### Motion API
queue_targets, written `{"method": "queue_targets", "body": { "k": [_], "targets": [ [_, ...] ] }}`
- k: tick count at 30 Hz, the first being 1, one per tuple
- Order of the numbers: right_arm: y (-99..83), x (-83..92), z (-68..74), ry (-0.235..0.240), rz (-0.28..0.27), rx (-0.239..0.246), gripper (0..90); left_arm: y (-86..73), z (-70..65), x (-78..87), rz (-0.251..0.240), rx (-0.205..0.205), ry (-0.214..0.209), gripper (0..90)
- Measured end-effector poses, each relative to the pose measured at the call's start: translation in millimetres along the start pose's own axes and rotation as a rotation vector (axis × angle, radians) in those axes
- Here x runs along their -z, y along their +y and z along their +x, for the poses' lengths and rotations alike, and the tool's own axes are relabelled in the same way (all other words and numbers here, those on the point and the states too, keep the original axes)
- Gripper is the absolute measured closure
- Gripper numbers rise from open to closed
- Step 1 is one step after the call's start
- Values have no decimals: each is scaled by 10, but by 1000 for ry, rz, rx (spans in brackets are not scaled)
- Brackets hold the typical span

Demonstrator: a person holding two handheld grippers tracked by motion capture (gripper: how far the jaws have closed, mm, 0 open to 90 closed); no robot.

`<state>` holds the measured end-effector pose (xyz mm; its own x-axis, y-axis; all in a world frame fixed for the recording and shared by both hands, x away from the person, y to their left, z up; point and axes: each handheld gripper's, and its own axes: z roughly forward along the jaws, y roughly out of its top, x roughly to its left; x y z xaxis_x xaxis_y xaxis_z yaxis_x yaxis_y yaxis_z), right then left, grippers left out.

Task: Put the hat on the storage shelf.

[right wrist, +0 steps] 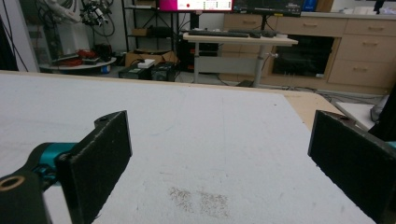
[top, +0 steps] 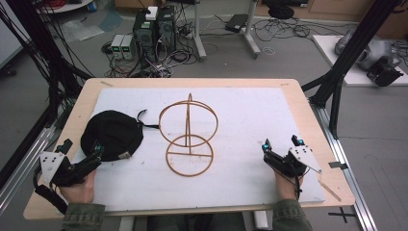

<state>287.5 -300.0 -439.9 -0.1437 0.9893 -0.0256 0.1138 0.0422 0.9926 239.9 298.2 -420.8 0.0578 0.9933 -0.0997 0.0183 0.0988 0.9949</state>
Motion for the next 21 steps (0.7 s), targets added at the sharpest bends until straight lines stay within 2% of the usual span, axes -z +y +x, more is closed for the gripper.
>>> {"method": "queue_targets", "body": {
  "k": [11,16,21],
  "targets": [
    [5,11,-17,-8,-7,-10,52,5,-8,22,-4,-1,1,80],
    [5,13,-21,-12,-6,-13,52,20,22,33,-4,18,31,82],
    [0,7,-37,-19,-5,-24,52,31,39,33,-2,21,29,83]
  ]
}}
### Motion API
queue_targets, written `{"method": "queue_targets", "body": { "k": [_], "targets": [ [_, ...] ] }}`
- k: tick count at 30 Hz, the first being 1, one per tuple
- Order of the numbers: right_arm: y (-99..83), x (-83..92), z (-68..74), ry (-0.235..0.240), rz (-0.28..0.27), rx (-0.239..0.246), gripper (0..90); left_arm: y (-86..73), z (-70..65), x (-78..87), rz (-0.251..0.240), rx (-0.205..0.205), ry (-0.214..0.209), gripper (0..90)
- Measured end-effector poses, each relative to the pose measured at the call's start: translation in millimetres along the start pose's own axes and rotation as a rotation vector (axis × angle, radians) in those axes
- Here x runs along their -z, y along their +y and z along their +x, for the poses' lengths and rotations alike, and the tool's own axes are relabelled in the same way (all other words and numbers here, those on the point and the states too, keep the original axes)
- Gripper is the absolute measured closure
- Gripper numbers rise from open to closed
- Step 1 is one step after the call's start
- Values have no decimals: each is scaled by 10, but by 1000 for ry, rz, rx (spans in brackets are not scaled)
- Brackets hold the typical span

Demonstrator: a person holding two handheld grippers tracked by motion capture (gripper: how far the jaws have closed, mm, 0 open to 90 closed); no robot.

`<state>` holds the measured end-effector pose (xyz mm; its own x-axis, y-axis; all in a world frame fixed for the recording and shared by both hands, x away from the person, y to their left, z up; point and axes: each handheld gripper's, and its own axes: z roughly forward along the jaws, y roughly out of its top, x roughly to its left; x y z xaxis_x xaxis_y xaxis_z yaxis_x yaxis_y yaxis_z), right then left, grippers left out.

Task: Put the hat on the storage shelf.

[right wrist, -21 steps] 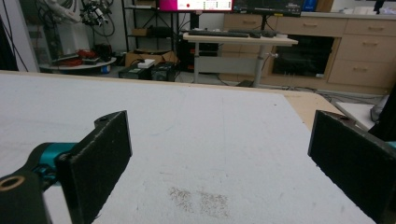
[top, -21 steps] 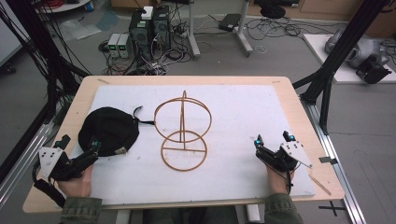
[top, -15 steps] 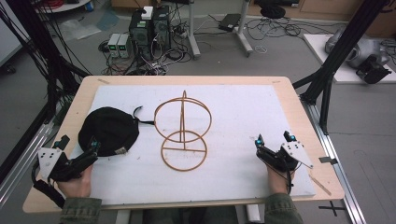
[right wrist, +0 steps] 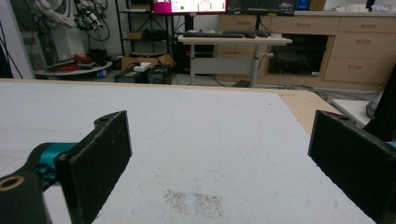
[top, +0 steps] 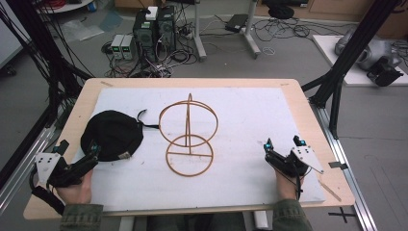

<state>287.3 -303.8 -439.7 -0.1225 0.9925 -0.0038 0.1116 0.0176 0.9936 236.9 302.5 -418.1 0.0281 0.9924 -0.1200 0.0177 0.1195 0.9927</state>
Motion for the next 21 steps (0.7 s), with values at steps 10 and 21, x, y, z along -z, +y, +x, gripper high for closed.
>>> {"method": "queue_targets", "body": {
  "k": [10,21],
  "targets": [
    [-2,-7,-6,3,5,-4,52,30,-24,-30,16,-3,-22,85],
    [-8,1,-1,15,11,8,52,32,-111,-124,50,-13,-50,85]
  ]
}}
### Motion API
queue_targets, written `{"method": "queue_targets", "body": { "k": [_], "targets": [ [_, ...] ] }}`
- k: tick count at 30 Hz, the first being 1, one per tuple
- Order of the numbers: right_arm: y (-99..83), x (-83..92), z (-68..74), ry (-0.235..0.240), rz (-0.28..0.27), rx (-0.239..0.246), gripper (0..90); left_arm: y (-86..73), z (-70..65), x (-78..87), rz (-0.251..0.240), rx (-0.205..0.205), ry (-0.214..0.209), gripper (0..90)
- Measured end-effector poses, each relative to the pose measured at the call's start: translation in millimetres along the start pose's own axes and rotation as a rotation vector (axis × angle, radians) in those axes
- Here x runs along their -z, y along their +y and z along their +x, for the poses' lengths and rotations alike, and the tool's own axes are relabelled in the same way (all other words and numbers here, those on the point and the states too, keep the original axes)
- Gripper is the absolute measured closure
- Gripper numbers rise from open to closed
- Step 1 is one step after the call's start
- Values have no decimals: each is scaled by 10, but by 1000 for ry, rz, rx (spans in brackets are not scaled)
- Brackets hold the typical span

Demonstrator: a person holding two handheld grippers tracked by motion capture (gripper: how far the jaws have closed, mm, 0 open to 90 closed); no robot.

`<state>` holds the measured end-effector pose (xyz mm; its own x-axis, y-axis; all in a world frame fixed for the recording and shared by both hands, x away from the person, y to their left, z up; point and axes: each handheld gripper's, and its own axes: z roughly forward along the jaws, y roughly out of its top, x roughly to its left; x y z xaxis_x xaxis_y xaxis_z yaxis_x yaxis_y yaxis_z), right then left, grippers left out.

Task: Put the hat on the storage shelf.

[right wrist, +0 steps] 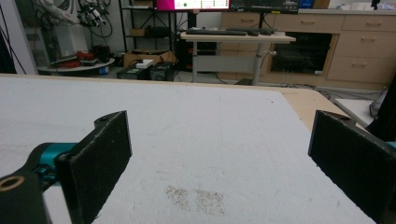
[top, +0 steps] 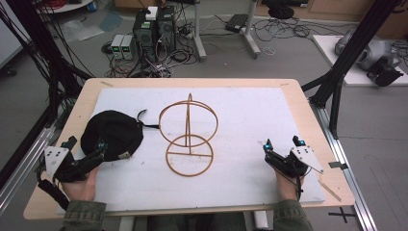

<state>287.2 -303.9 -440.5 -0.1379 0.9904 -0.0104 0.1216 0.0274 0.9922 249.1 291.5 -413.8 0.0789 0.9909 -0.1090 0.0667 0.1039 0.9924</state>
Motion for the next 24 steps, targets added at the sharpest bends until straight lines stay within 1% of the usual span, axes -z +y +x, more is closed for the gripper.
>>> {"method": "queue_targets", "body": {
  "k": [5,7,9,11,13,16,18,19,20,22,23,24],
  "targets": [
    [-9,6,-5,5,6,7,52,-4,-40,-61,16,-14,-9,85],
    [-12,9,-8,5,8,13,52,-15,-66,-116,31,-22,-15,85],
    [-14,9,-11,8,8,15,52,-19,-72,-130,35,-27,-13,85],
    [-16,10,-13,7,9,18,52,-26,-78,-154,43,-37,-9,85],
    [-20,8,-21,12,9,20,52,-27,-75,-163,42,-34,-3,85],
    [-23,10,-25,14,12,14,52,-27,-68,-185,51,-39,16,85],
    [-24,10,-20,17,15,12,52,-35,-56,-218,71,-46,28,85],
    [-24,7,-21,18,12,18,52,-35,-56,-218,71,-46,28,85],
    [-24,9,-13,18,15,14,52,-39,-53,-230,80,-46,30,85],
    [-23,5,-6,20,14,18,52,-42,-59,-260,104,-61,39,85],
    [-23,5,-6,20,14,18,52,-40,-62,-273,116,-75,45,85],
    [-25,6,-1,22,18,16,52,-40,-66,-289,118,-82,47,85]
  ]
}}
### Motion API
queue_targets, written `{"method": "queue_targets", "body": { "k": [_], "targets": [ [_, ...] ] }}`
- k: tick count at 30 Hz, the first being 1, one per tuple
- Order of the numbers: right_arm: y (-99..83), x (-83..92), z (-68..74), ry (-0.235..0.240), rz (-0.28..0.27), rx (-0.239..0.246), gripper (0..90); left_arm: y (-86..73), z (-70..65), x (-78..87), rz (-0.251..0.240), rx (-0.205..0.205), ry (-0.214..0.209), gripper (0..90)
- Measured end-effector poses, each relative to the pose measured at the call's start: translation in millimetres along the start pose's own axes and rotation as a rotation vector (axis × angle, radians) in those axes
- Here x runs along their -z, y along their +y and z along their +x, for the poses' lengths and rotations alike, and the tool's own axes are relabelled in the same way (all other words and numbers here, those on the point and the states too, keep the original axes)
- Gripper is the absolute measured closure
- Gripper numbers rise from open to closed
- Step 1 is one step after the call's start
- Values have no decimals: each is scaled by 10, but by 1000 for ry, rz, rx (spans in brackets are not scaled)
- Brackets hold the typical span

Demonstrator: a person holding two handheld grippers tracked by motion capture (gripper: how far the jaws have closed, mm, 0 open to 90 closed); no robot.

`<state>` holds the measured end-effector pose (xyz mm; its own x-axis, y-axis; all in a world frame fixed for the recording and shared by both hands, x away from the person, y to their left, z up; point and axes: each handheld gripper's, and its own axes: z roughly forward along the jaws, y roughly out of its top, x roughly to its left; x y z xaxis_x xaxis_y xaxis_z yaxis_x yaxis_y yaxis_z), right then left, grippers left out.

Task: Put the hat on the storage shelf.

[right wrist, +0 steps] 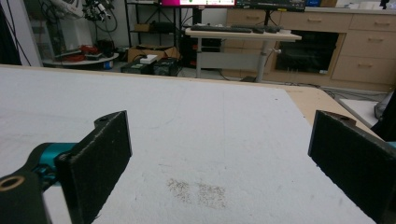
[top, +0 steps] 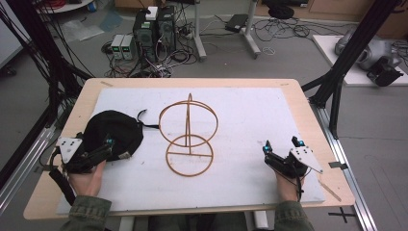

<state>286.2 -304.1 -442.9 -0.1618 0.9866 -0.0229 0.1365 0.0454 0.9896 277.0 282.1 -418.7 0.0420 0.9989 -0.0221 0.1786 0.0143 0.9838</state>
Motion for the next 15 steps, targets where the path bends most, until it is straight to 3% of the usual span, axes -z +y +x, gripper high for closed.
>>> {"method": "queue_targets", "body": {
  "k": [5,15],
  "targets": [
    [-5,-7,13,2,4,5,52,1,-24,-72,48,-26,5,89],
    [-15,-25,28,8,7,27,52,22,7,-234,124,-5,19,115]
  ]
}}
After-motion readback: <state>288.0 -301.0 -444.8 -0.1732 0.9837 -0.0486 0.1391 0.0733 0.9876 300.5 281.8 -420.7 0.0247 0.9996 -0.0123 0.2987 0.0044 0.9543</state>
